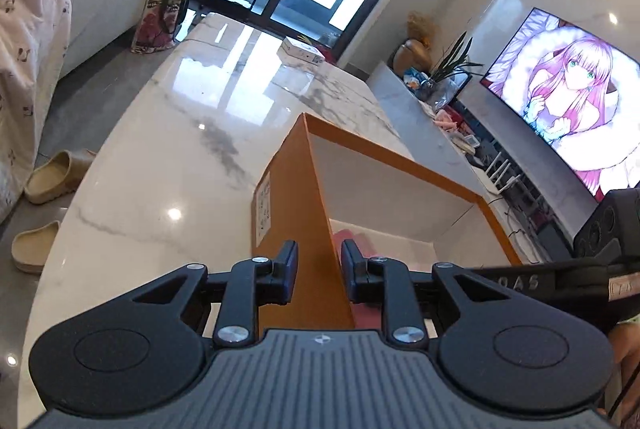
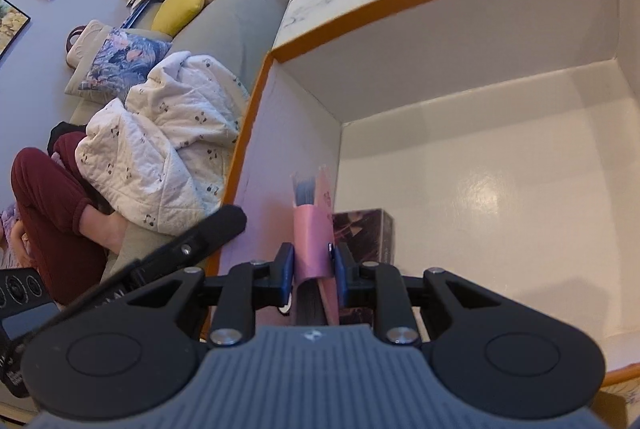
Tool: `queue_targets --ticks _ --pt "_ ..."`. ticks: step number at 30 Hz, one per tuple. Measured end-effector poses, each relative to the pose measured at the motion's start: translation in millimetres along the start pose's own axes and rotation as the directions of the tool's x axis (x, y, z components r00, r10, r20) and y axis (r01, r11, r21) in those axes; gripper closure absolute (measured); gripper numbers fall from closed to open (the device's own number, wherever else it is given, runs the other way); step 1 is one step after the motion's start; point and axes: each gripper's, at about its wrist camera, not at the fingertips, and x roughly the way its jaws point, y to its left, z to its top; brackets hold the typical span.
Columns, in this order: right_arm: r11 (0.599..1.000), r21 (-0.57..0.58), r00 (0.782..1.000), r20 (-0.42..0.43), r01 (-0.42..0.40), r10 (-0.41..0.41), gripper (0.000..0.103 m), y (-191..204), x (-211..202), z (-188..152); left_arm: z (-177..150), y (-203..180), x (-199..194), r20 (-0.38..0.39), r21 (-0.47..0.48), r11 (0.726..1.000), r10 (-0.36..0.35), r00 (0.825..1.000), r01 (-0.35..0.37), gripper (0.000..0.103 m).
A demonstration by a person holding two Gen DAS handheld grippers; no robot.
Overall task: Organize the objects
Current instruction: 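Lower both items into the orange box and open both tools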
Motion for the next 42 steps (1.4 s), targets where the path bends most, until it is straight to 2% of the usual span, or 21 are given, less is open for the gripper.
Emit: queue_targets --ticks 4,8,10,15,20,25,30,33,37,42 --pt "0.994 0.001 0.993 0.044 0.106 -0.106 0.08 -12 -14 7 -1 6 -1 -0.003 -0.035 0.998 -0.043 0.999 0.043 0.082" --pt "0.986 0.003 0.986 0.022 0.164 -0.164 0.08 -20 -8 6 -3 6 0 -0.001 -0.038 0.998 -0.043 0.999 0.043 0.082" --pt "0.986 0.006 0.986 0.009 0.164 -0.164 0.08 -21 -4 3 -4 8 -1 0.0 -0.05 0.997 -0.05 0.999 0.05 0.082" --pt "0.993 0.053 0.995 -0.017 0.101 -0.1 0.08 -22 1 0 -4 8 -3 0.01 -0.06 0.997 -0.048 0.999 0.049 0.083" --pt "0.99 0.023 0.989 -0.054 0.142 -0.141 0.08 -20 4 4 -5 6 -3 0.011 -0.056 0.997 -0.043 0.999 0.044 0.084" --pt "0.973 -0.058 0.97 -0.085 0.224 -0.228 0.078 -11 10 9 -5 5 -5 0.015 -0.064 0.997 -0.043 0.999 0.044 0.085" --pt "0.925 -0.168 0.926 -0.114 0.34 -0.361 0.068 -5 21 10 -6 5 -5 0.019 -0.068 0.997 -0.041 0.999 0.042 0.085" --pt "0.911 -0.208 0.912 -0.14 0.355 -0.387 0.065 -4 26 11 -7 4 -5 0.027 -0.066 0.997 -0.038 0.999 0.04 0.085" --pt "0.91 -0.195 0.9 -0.173 0.366 -0.399 0.062 -5 29 17 -7 3 -6 0.028 -0.062 0.997 -0.035 0.999 0.037 0.085" --pt "0.88 -0.22 0.867 -0.187 0.422 -0.463 0.056 -8 32 16 -7 2 -8 0.03 -0.056 0.998 -0.034 0.999 0.036 0.085"
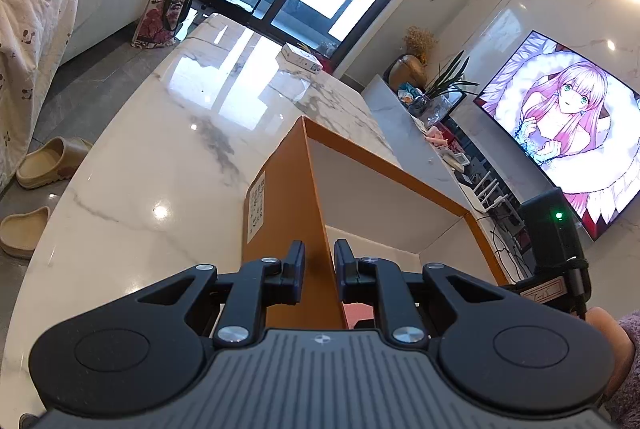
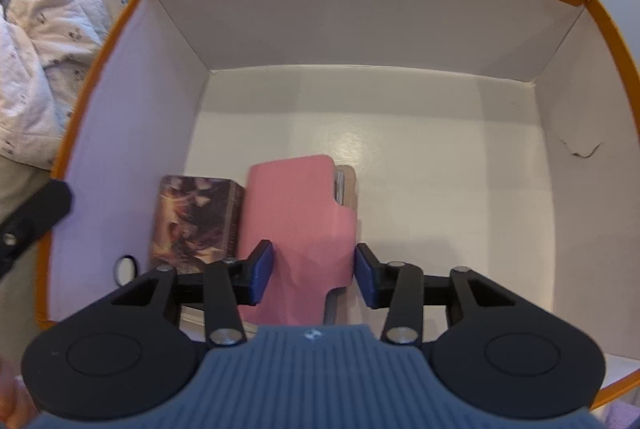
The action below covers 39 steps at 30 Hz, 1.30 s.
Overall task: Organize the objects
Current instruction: 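Lower both items into the orange box and open both tools, then withdraw both tools from the orange box back toward the plush toys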
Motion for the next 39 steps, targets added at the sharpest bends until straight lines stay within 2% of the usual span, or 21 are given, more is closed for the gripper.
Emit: queue_targets --ticks 8,10,13,16,19,21,25,27,28,30,33,37,39 --pt "1.0 0.023 1.0 -0.006 -0.012 0.012 0.058 -4 1 0 0 3 0 -0.008 -0.006 1.0 -0.014 1.0 0.014 0.087" --pt "0.999 0.001 0.999 -0.014 -0.034 0.034 0.058 -3 1 -1 -1 2 0 -0.006 0.002 1.0 -0.009 1.0 0.009 0.087" --pt "0.998 -0.052 1.0 -0.005 -0.026 0.026 0.057 2 0 -3 -2 -1 1 -0.006 0.019 1.0 0.003 1.0 -0.003 0.087" --pt "0.999 -0.032 0.999 0.0 -0.035 0.035 0.058 -1 -2 -4 -3 -2 0 -0.001 0.033 0.999 0.013 1.0 -0.013 0.087" --pt "0.999 -0.022 0.997 0.068 -0.036 0.038 0.069 -4 -16 -11 -7 -4 -9 0.021 0.02 0.999 0.031 0.999 -0.031 0.087" --pt "0.998 -0.03 0.987 0.153 -0.053 0.057 0.068 -4 -39 -21 -12 -10 -19 0.049 0.02 0.998 0.06 0.997 -0.061 0.087" --pt "0.989 -0.131 0.937 0.333 -0.062 0.103 0.062 5 -93 -54 -17 -34 -39 0.093 0.096 0.981 0.161 0.983 -0.169 0.086" --pt "0.98 -0.179 0.897 0.413 -0.086 0.154 0.056 4 -116 -77 -22 -47 -52 0.106 0.129 0.971 0.189 0.976 -0.202 0.087" --pt "0.975 -0.198 0.874 0.452 -0.098 0.179 0.049 4 -126 -89 -24 -53 -59 0.109 0.133 0.97 0.191 0.976 -0.204 0.087" --pt "0.967 -0.232 0.831 0.514 -0.104 0.213 0.047 4 -148 -109 -25 -64 -69 0.097 0.139 0.968 0.196 0.976 -0.208 0.086" --pt "0.961 -0.259 0.787 0.573 -0.094 0.231 0.045 4 -168 -141 -25 -82 -82 0.073 0.174 0.96 0.208 0.975 -0.218 0.086" --pt "0.954 -0.274 0.718 0.639 -0.122 0.275 0.04 -1 -177 -178 -28 -98 -98 0.039 0.235 0.947 0.217 0.975 -0.22 0.086" --pt "0.952 -0.278 0.707 0.648 -0.127 0.284 0.036 -1 -175 -195 -30 -101 -105 0.013 0.267 0.937 0.229 0.973 -0.224 0.084"
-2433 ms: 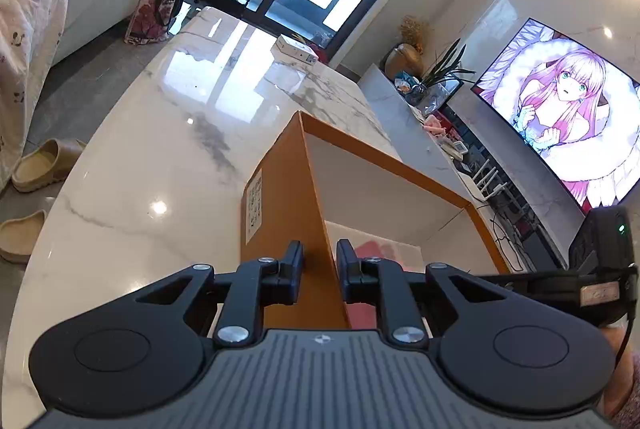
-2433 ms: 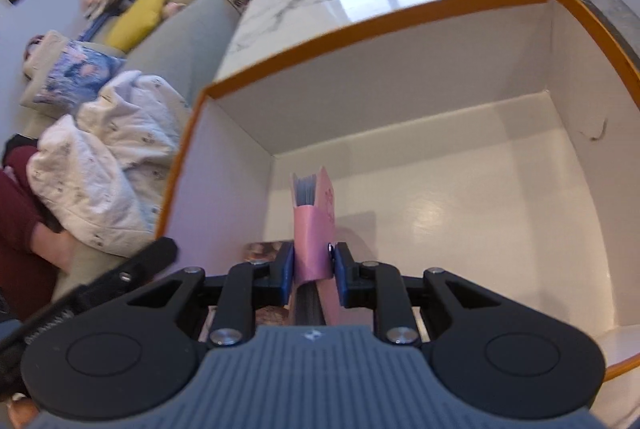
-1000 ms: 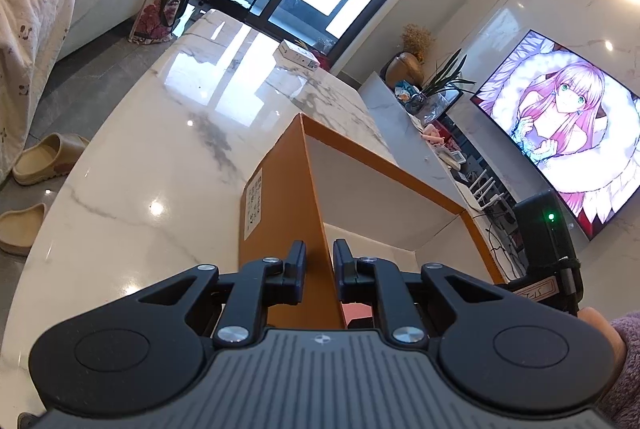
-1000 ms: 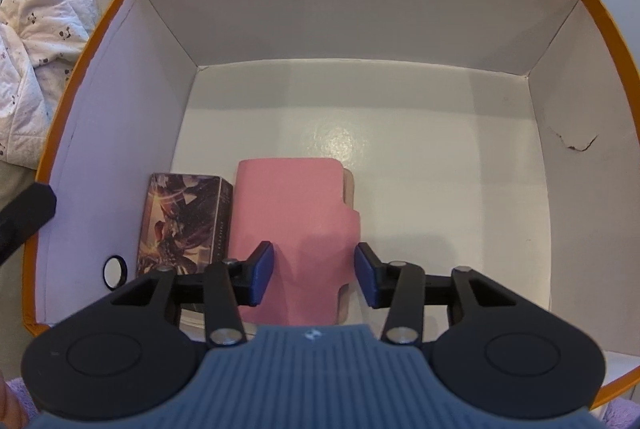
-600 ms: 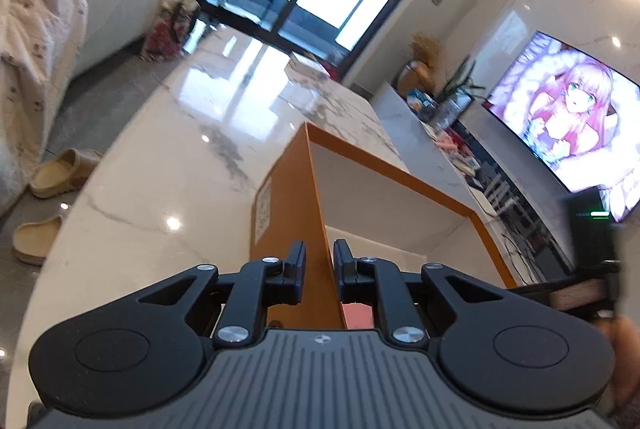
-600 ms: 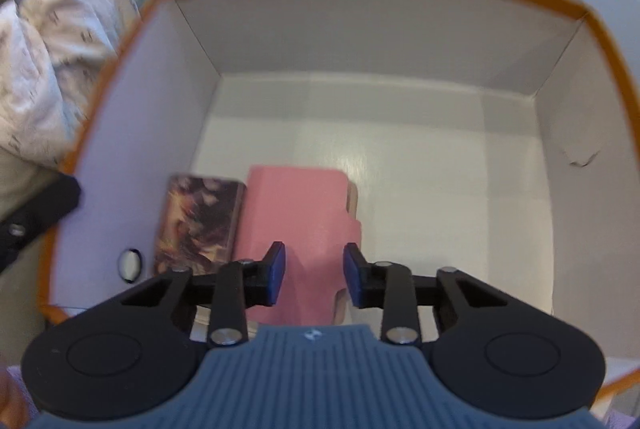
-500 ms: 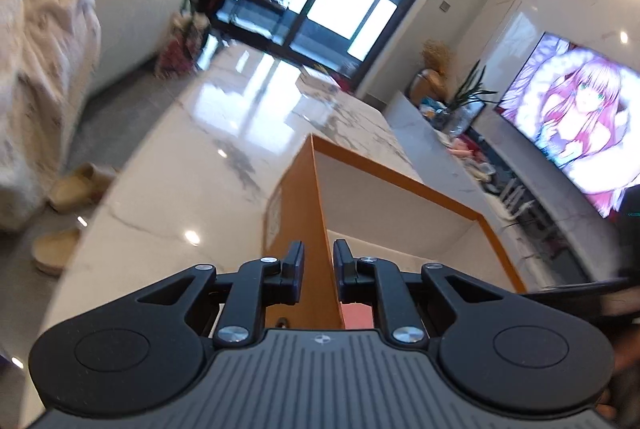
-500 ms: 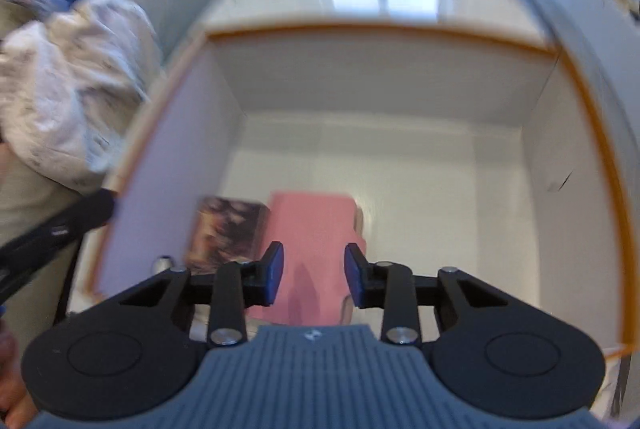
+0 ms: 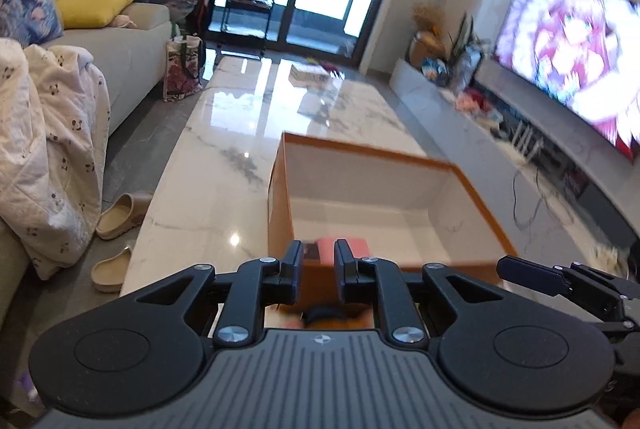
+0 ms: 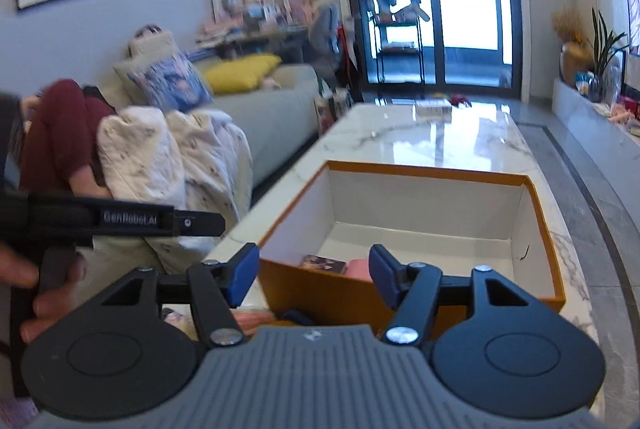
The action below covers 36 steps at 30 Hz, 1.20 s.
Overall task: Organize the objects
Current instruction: 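Withdraw both tools from the orange box back toward the plush toys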
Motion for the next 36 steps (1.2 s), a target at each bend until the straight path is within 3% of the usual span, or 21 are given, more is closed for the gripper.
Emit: queue_targets --ticks 4,8,14,18,21,24,28,33,36 --pt "1.0 -0.006 0.999 -0.049 -0.01 0.009 0.033 10 0 -33 -13 3 -8 -0.058 0.041 0.998 0.052 0.997 -0.05 0.078" --pt "1.0 -0.019 0.994 -0.107 -0.018 0.016 0.031 18 4 -62 -38 7 -5 -0.122 0.076 0.988 0.142 0.982 -0.134 0.077" --pt "0.994 -0.061 0.976 -0.206 -0.09 0.076 0.024 32 19 -98 -78 -2 -8 -0.164 0.178 0.979 0.133 0.977 -0.104 0.077" --pt "0.996 -0.064 0.965 -0.258 -0.068 0.049 0.023 28 29 -113 -103 -2 5 -0.21 0.26 0.949 0.238 0.948 -0.18 0.076" --pt "0.998 -0.044 0.955 -0.295 -0.053 0.038 0.021 22 36 -119 -114 5 13 -0.237 0.258 0.946 0.261 0.936 -0.198 0.075" --pt "0.997 -0.051 0.95 -0.312 -0.051 0.032 0.016 22 42 -124 -116 6 13 -0.239 0.225 0.958 0.229 0.944 -0.175 0.075" --pt "0.996 -0.071 0.946 -0.323 -0.051 0.026 0.015 24 50 -127 -113 -4 9 -0.253 0.185 0.981 0.097 0.963 -0.05 0.075" --pt "0.994 -0.071 0.939 -0.34 -0.077 0.049 0.015 24 62 -129 -114 -6 15 -0.293 0.104 0.994 0.006 0.956 0.026 0.075" --pt "0.993 -0.086 0.937 -0.346 -0.077 0.043 0.018 26 68 -133 -116 -7 19 -0.313 0.095 0.995 0.004 0.95 0.027 0.075"
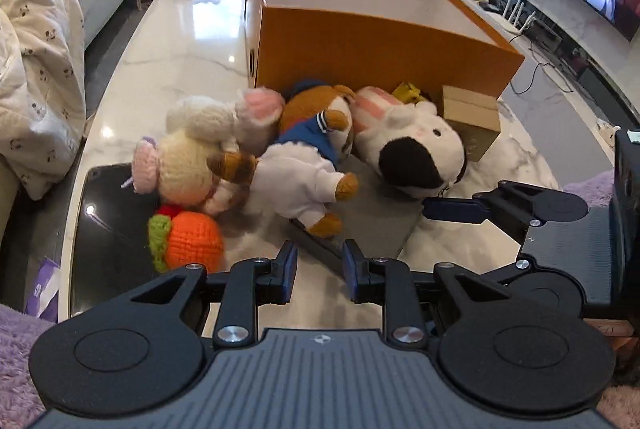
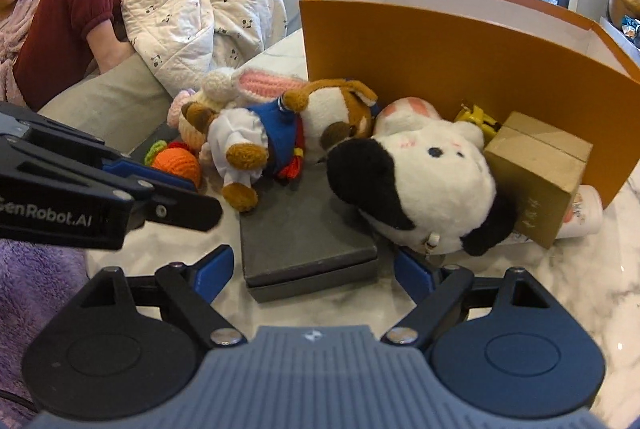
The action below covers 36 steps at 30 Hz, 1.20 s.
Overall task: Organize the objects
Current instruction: 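Withdraw both tools from the orange box back toward the plush toys, then grasp the dark grey square case with the left tool while the right tool grasps the tan cardboard box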
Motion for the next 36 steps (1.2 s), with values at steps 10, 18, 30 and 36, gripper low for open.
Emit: queue_targets --ticks 10,18,30,36 --pt "0.998 0.021 0.996 -0.069 -0.054 0.056 0.026 10 -12 -10 -6 -4 6 -0.052 -0.077 0.995 -0.06 0.997 0.056 0.05" --pt "0.997 0.048 0.998 -0.03 -0.061 0.062 0.026 6 -42 -24 -11 -10 8 -0.097 -0.158 0.985 -0.08 0.992 0.064 0.049" --pt "0.987 0.09 0.991 -0.029 0.13 -0.128 0.072 -27 -38 -25 -6 -22 14 -0.078 -0.274 0.961 -0.043 0.996 0.02 0.046" --pt "0.995 0.088 0.997 -0.055 -0.041 0.046 0.078 -19 -29 -32 -3 -27 20 -0.087 -0.286 0.958 0.004 0.996 -0.029 0.038"
